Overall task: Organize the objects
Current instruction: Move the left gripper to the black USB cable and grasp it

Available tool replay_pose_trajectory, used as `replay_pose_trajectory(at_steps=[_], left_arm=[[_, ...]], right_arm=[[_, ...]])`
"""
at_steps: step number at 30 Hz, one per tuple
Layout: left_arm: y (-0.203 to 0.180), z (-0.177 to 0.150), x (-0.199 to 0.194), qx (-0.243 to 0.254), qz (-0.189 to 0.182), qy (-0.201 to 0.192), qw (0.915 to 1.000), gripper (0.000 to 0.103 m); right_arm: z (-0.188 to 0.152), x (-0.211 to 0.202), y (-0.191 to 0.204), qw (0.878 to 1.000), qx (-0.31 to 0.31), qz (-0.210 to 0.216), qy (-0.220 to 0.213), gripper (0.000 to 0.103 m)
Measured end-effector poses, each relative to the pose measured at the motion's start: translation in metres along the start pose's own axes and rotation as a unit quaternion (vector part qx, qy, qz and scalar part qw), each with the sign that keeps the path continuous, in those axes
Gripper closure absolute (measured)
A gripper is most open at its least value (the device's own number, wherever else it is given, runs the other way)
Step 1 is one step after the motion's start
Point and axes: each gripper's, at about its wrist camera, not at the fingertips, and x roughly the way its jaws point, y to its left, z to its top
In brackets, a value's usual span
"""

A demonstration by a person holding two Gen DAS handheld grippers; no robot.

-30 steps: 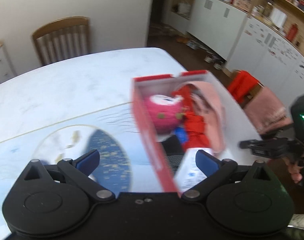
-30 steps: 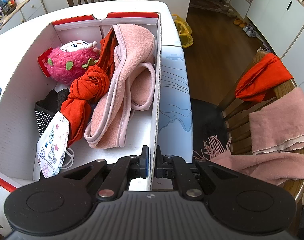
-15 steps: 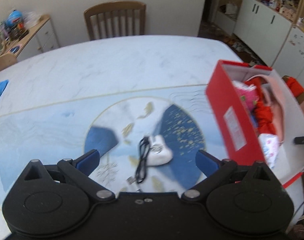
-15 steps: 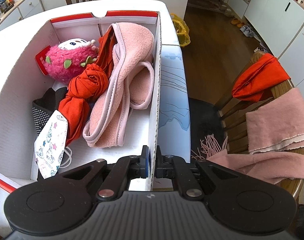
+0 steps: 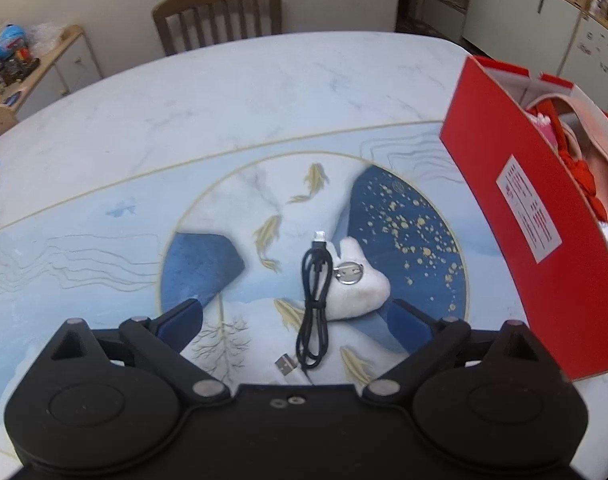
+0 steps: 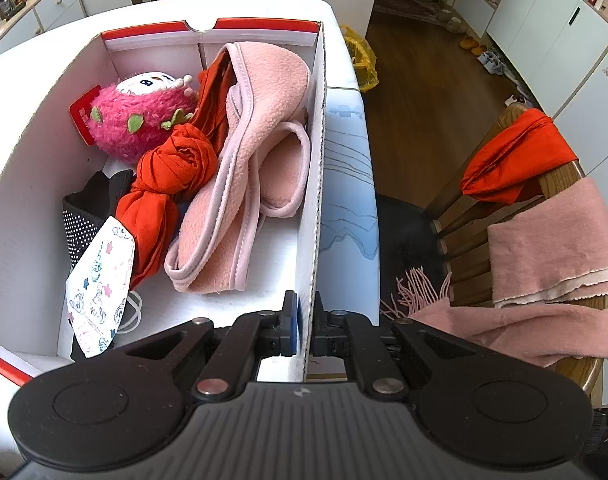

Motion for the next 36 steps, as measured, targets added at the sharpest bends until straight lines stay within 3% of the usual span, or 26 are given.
replay_pose_trajectory(at_steps=[7, 9, 14, 27, 36], left_arm=[[0.002, -0.007, 0.017, 0.026, -0.010, 0.018, 0.9994, 0.014], [0.002, -0.008, 0.021, 0.032, -0.015, 0.023, 0.9991, 0.023], [0.002, -0.011, 0.025, 0.040, -0.021, 0.028, 0.9986, 0.031], [-0.001, -0.014, 0.022, 0.039, -0.039, 0.029, 0.9980, 0.077], [-0.004, -0.013, 0.018, 0.020, -0.038, 0.034, 0.9985, 0.094]], right_arm=[[-0.002, -0.001, 0.001, 1.000, -0.001, 0.000, 0.001, 0.098], [-0.003, -0.001, 0.001, 1.000, 0.000, -0.001, 0.001, 0.098], [-0.004, -0.002, 0.001, 1.000, 0.000, -0.001, 0.002, 0.098], [-0.005, -0.002, 0.001, 1.000, 0.000, -0.001, 0.002, 0.097], [-0.005, -0.002, 0.002, 1.000, -0.002, 0.001, 0.001, 0.097]])
